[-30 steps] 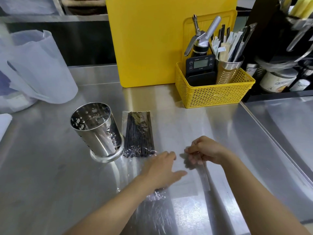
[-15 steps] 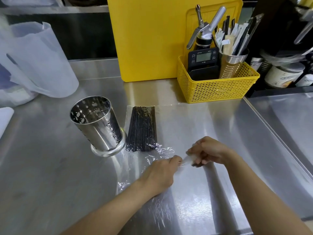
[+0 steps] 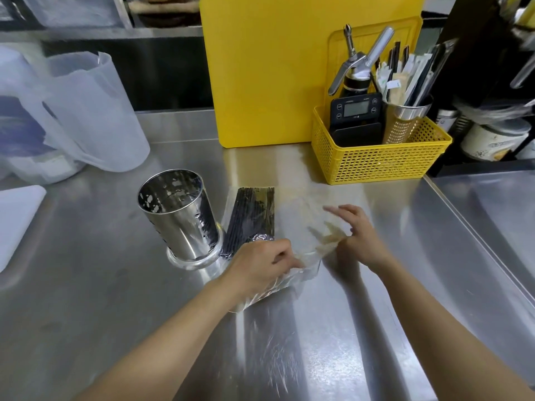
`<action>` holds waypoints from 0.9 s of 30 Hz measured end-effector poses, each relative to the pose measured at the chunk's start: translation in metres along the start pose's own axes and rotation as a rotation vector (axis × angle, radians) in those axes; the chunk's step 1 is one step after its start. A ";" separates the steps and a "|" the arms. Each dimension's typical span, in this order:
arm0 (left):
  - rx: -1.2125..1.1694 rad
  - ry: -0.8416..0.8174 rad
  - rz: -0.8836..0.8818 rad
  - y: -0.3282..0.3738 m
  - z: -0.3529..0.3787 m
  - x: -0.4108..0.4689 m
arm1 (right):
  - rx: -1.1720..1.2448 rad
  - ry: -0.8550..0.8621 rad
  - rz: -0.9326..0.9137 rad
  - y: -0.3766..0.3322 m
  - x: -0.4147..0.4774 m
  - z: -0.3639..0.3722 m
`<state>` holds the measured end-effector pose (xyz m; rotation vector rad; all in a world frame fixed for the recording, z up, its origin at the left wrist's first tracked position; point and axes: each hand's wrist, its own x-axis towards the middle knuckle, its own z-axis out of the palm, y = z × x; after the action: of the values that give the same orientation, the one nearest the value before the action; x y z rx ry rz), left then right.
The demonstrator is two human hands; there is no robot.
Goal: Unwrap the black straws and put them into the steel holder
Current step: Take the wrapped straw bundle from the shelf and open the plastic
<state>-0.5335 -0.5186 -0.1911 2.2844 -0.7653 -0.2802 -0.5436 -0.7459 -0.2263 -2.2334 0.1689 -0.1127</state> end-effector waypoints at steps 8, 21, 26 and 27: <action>0.127 0.222 0.108 0.016 -0.065 0.018 | -0.065 0.173 -0.094 -0.035 0.022 -0.020; -0.391 0.462 0.139 0.064 -0.159 0.036 | -0.031 0.296 -0.276 -0.123 0.055 -0.065; -0.272 0.591 0.212 0.067 -0.174 0.041 | -0.042 0.362 -0.354 -0.149 0.059 -0.067; -0.240 0.612 0.220 0.067 -0.178 0.042 | -0.074 0.375 -0.392 -0.150 0.060 -0.067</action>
<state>-0.4593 -0.4840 -0.0146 1.8806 -0.6088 0.3951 -0.4813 -0.7155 -0.0654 -2.2745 -0.0675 -0.7501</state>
